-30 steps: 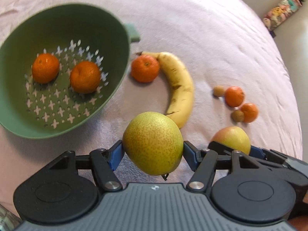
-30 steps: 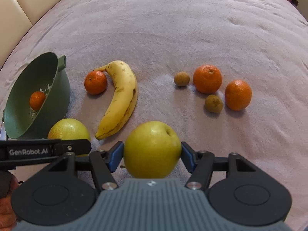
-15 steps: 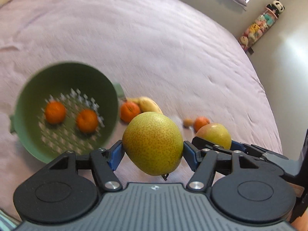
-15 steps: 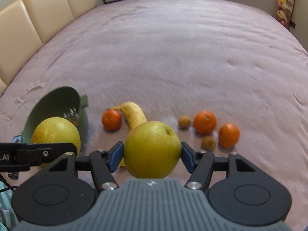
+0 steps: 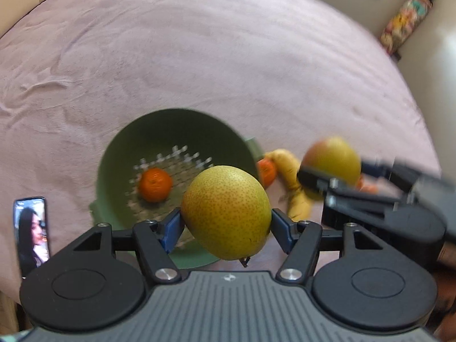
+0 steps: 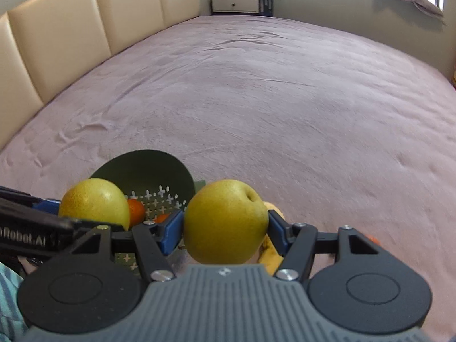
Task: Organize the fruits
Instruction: 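Lower the pear into the colander with the left tool while the right tool lowers the green apple in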
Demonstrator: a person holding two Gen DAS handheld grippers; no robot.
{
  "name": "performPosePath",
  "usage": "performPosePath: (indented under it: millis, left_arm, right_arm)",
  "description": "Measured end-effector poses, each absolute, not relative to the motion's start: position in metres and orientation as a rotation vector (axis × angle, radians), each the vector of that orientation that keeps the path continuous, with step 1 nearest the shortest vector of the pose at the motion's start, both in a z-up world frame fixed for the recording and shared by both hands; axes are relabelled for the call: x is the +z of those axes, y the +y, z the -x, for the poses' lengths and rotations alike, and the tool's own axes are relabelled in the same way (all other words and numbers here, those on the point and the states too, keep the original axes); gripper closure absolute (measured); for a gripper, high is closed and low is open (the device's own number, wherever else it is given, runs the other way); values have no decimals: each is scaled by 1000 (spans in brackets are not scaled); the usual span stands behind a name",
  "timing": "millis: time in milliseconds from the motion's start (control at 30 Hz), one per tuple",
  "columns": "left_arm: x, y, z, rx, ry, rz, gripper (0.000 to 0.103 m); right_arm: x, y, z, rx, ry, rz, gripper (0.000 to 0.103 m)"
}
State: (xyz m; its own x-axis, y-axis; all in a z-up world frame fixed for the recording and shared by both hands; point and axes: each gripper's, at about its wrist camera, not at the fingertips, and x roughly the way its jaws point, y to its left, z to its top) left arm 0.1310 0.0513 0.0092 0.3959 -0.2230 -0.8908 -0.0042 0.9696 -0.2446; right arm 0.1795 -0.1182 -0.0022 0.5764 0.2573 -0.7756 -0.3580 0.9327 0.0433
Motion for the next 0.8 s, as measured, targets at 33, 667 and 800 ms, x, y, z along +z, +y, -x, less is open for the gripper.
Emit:
performPosePath:
  millis: [33, 667, 800]
  left_arm:
    - [7, 54, -132, -146, 1170, 211, 28]
    - [-42, 79, -161, -130, 1313, 165, 28]
    - [-53, 82, -166, -125, 1343, 180, 28]
  right_arm:
    - [-1, -112, -185, 372, 884, 148, 42]
    - [-46, -35, -260, 558, 1033, 166, 42]
    - [-58, -26, -264, 564, 1062, 149, 42]
